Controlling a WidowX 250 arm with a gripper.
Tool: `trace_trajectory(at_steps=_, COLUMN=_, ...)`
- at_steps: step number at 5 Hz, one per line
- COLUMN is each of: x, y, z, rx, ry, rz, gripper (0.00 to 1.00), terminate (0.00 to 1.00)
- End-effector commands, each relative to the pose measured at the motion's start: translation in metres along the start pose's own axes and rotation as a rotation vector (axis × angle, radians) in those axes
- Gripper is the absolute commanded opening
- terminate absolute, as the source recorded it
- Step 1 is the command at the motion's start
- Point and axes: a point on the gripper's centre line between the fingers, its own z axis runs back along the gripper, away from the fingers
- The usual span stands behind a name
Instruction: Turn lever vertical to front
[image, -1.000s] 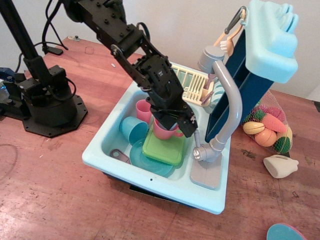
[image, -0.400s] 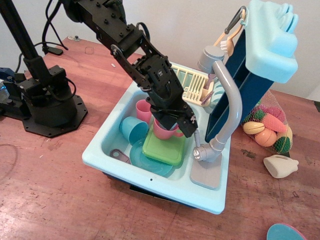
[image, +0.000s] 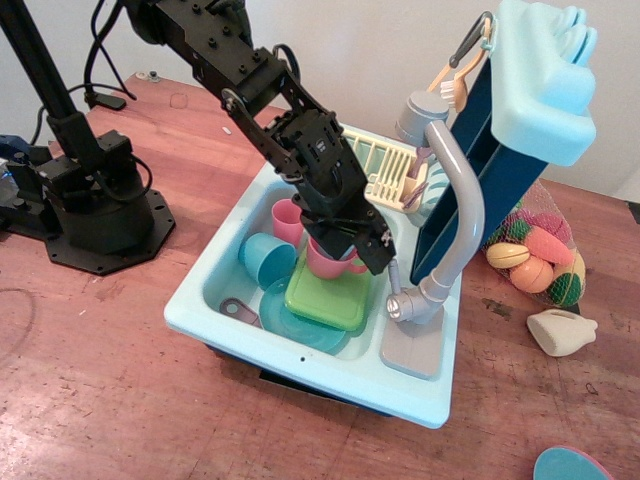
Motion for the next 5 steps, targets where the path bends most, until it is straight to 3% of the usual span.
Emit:
trace_trajectory(at_steps=1, x=-0.01, y=-0.003, z=-0.013, rx=0.013, ry=0.051, rz=0.027, gripper=1.0, terminate=0.0)
trace_trajectory(at_steps=2, x=-0.033, y=0.01, z=-0.03, rx=0.043, ry=0.105, rz=0.058, gripper=1.0, terminate=0.0)
trace_trajectory(at_steps=4, x=-0.04, y=0.015, z=-0.026, rx=0.041, ry=0.173, rz=0.093, gripper=1.0, terminate=0.0)
trace_trajectory(at_steps=5, x=-0.04, y=0.015, z=-0.026, rx=0.041, ry=0.173, rz=0.093, gripper=1.0, terminate=1.0)
